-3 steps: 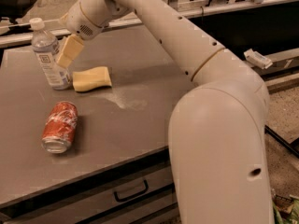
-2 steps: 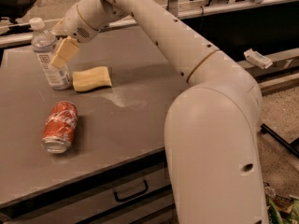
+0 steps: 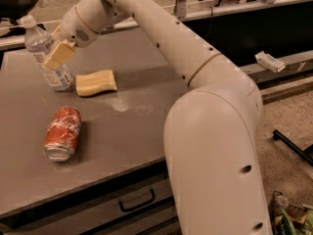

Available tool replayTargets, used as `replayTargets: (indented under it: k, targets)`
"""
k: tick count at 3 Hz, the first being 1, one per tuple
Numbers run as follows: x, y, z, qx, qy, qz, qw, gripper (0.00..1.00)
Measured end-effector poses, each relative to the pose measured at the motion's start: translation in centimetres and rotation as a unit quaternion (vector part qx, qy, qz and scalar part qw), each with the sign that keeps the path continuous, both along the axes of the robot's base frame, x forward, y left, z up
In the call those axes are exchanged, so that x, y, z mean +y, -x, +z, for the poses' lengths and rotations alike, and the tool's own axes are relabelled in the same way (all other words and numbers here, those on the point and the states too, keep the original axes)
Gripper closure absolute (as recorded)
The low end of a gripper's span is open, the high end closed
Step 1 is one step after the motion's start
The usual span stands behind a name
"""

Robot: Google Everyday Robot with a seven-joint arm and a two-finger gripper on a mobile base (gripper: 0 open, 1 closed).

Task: Move blue plastic bottle near coke can

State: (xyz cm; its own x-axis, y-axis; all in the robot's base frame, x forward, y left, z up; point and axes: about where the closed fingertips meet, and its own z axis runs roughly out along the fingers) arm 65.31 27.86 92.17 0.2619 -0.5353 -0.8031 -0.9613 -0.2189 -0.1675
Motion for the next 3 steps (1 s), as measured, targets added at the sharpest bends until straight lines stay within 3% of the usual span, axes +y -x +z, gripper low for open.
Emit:
replayTargets:
  k: [1, 2, 3]
  targets:
    - [-1.2, -0.3, 1.5, 0.0, -0.02, -0.004, 0.9998, 0.87]
    - [-4.7, -0.5, 3.1, -0.008, -0.032, -0.023, 0.9992, 1.0]
    - [-8.6, 0.5, 3.4, -0.004, -0.027, -0.04, 0.9988, 1.0]
